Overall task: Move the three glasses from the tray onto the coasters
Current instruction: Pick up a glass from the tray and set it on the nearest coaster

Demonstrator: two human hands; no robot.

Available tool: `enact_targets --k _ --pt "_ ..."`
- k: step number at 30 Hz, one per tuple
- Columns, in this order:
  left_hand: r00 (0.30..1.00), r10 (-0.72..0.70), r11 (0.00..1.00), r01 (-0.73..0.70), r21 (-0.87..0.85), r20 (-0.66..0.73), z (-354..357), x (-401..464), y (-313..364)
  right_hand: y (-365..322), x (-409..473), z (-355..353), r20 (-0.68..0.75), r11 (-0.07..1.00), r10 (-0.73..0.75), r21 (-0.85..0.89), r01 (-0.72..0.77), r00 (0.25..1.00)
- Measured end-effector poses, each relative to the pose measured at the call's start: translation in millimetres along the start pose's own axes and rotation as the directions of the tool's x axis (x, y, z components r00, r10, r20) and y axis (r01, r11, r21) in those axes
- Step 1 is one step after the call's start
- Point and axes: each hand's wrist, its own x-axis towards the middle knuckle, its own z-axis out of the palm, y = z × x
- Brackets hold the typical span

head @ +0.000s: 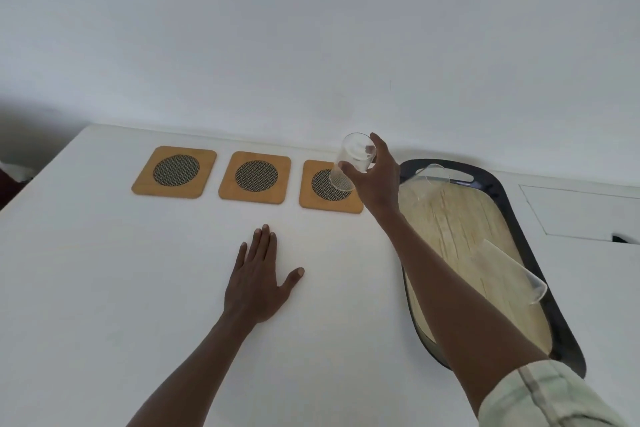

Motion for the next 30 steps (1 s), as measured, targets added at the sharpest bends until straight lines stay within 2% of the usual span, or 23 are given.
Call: enact_targets --k 12,30 --pt "1.000 -0.015 1.000 0.015 -0.021 -0.006 0 0 1 17 22 44 0.122 0.996 0.040 -0.082 -0.030 0.992" --pt "1.000 -0.014 1.000 0.014 -0.023 -0.004 -1 0 2 23 19 53 0.120 0.985 0.034 -0.173 -0.012 0.992"
